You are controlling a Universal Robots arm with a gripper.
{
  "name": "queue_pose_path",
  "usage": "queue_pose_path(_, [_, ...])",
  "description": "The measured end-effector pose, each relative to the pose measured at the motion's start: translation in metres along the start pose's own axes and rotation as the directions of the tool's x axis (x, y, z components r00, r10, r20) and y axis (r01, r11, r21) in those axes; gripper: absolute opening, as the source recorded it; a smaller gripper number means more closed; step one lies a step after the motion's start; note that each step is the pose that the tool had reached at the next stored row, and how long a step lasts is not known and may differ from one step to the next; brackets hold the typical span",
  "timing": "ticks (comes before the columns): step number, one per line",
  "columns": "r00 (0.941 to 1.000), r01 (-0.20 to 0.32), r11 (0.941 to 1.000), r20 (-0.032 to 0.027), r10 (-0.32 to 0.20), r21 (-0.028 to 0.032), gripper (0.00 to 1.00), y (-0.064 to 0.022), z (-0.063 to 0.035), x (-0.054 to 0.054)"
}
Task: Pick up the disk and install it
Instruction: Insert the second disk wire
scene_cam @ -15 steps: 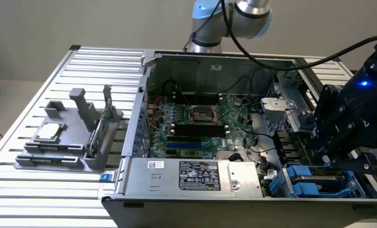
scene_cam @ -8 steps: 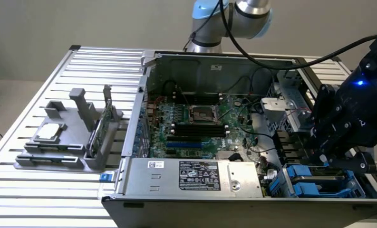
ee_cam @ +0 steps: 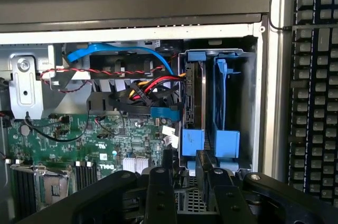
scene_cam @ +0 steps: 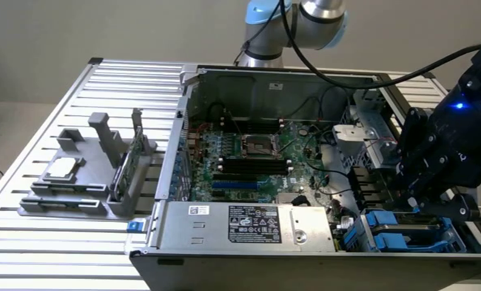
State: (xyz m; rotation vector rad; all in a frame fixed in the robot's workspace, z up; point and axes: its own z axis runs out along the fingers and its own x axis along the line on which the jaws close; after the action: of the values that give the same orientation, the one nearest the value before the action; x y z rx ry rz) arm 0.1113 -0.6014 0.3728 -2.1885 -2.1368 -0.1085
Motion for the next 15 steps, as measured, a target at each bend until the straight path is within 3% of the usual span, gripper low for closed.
queue_pose_path(15, [1.0, 0.0, 1.0, 0.0066, 0.0, -0.0002, 0.32, 0.0203, 0.0006, 0.007])
